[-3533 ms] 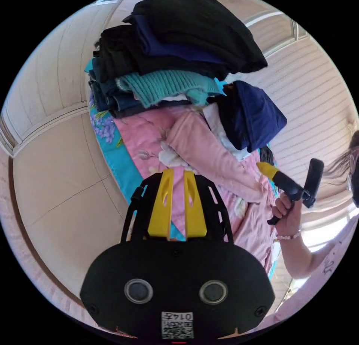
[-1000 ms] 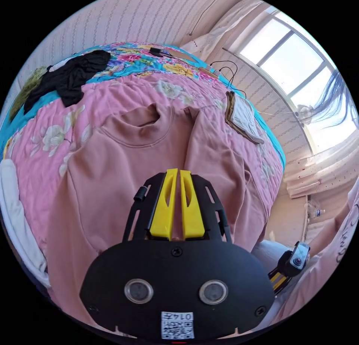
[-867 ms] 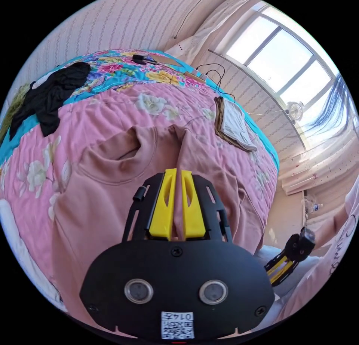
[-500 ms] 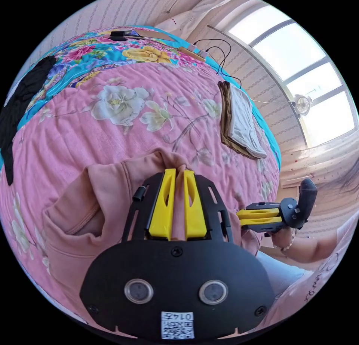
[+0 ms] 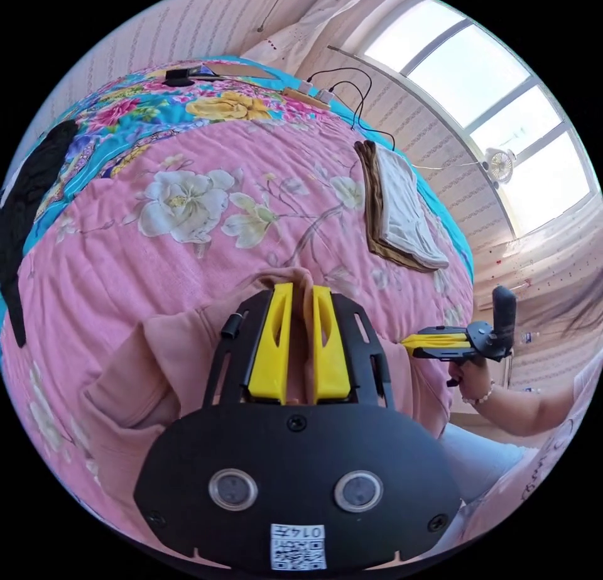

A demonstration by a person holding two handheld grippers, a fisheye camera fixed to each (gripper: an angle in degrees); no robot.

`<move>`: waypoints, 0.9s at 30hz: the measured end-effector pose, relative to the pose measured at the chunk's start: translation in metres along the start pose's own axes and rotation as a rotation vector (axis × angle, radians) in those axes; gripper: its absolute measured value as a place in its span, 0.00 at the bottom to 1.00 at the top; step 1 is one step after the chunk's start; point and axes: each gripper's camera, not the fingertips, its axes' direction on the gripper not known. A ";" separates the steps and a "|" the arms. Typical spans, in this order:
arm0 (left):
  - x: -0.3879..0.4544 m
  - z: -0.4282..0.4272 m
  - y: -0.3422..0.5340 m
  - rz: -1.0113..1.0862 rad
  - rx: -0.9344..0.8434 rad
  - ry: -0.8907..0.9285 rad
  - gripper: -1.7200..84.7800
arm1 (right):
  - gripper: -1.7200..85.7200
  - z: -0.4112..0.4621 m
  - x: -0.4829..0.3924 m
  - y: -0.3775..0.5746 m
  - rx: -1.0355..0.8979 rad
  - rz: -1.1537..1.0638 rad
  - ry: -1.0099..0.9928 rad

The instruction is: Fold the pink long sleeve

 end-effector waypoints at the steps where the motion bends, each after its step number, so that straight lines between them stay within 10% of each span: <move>1: 0.000 -0.014 0.010 0.002 0.017 -0.008 0.10 | 0.02 0.002 -0.003 0.002 0.008 -0.014 -0.003; 12: 0.089 -0.173 0.353 -0.255 -0.082 -0.135 0.08 | 0.04 0.019 -0.080 0.092 -0.040 -0.200 -0.089; 27: 0.125 -0.188 0.525 -0.351 0.174 -0.020 0.08 | 0.12 0.150 -0.243 0.222 -0.228 -0.538 -0.205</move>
